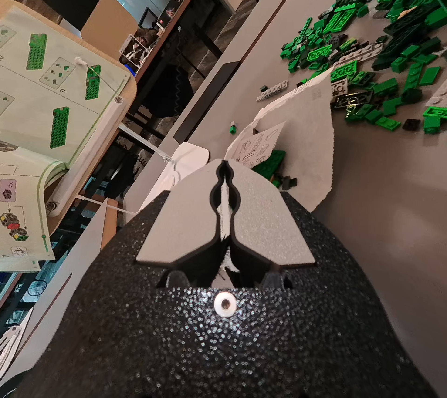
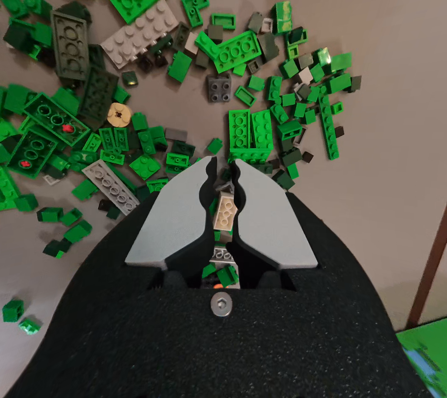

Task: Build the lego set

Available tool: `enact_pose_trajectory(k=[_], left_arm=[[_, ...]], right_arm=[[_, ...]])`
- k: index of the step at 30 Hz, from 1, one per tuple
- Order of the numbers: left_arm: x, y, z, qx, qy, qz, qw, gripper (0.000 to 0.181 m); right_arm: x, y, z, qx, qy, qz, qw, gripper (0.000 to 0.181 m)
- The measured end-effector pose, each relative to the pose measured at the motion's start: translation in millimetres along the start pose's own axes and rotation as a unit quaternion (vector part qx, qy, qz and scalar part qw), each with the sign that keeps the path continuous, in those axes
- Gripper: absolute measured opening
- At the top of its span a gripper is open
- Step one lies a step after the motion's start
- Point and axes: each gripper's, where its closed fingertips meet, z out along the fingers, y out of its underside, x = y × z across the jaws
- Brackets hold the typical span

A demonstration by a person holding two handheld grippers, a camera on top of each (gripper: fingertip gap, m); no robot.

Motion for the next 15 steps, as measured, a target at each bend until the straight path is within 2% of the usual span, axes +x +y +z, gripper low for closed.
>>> enact_pose_trajectory(k=[6, 15], left_arm=[[0.3, -0.3, -0.1, 0.001, 0.001, 0.0, 1.0, 0.0], [3.0, -0.5, 0.9, 0.0, 0.005, 0.005, 1.0, 0.0]], right_arm=[[2.9, 13.9, -6.1, 0.032, 0.018, 0.072, 0.997, 0.017], [0.0, 16.6, 2.8, 0.032, -0.001, 0.079, 0.996, 0.022]])
